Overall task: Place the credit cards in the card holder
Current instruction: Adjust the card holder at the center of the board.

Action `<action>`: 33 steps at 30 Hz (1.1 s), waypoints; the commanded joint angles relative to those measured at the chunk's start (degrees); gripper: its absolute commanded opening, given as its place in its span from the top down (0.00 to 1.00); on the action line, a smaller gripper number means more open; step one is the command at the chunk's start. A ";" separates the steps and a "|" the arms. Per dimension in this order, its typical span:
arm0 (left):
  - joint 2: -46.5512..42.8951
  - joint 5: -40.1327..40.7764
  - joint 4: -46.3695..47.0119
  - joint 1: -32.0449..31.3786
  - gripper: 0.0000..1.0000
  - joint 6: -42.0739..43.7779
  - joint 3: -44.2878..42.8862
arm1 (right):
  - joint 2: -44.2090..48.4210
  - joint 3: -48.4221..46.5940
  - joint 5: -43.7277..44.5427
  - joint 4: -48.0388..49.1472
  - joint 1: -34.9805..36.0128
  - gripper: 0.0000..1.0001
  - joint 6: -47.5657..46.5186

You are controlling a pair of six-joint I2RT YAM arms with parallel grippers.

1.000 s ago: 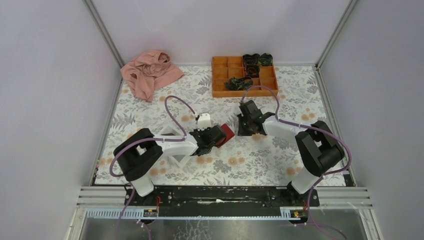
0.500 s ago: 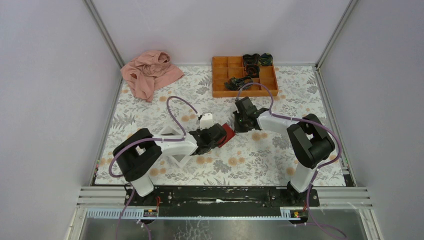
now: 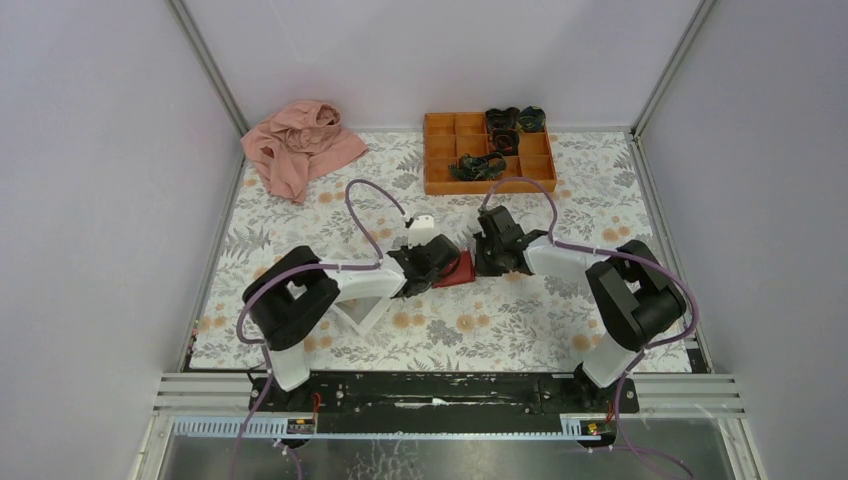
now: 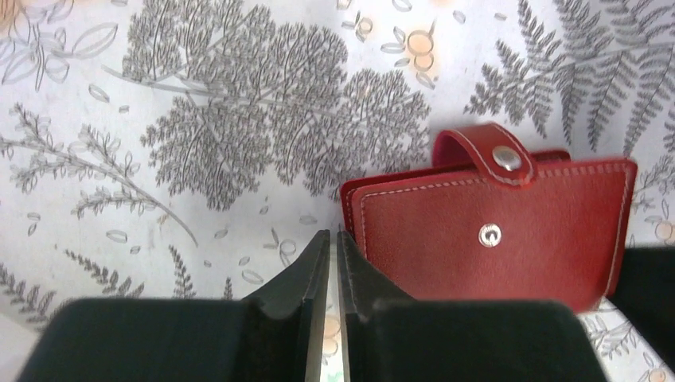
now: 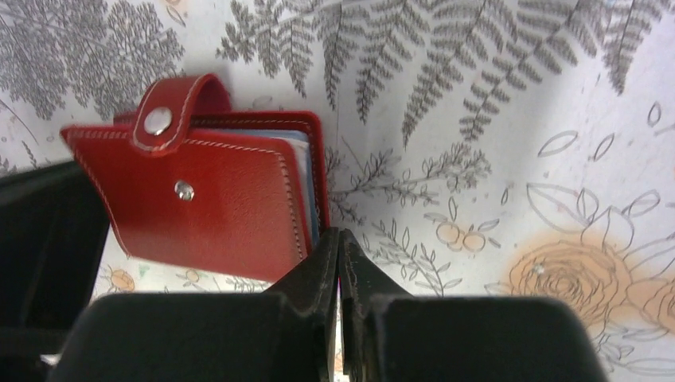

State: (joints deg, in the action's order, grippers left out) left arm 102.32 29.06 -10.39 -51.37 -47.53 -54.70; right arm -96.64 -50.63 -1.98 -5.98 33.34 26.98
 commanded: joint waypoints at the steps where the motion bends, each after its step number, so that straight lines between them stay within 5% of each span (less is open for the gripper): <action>1: 3.34 -1.48 2.28 0.89 0.85 3.12 -3.38 | 3.86 2.95 -0.99 0.74 2.49 0.95 3.35; 20: 11.66 -6.43 3.46 2.98 0.85 7.98 -15.33 | 12.61 6.59 7.26 -2.14 8.67 0.91 7.95; 33: 2.41 -1.34 1.87 5.78 0.63 8.32 -14.11 | 16.57 1.97 17.76 -11.80 8.58 0.61 0.44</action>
State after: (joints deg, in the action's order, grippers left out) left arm 107.66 25.71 -8.82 -46.06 -39.48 -68.75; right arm -82.00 -45.80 11.33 -15.11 41.74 30.11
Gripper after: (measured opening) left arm 0.360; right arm 0.376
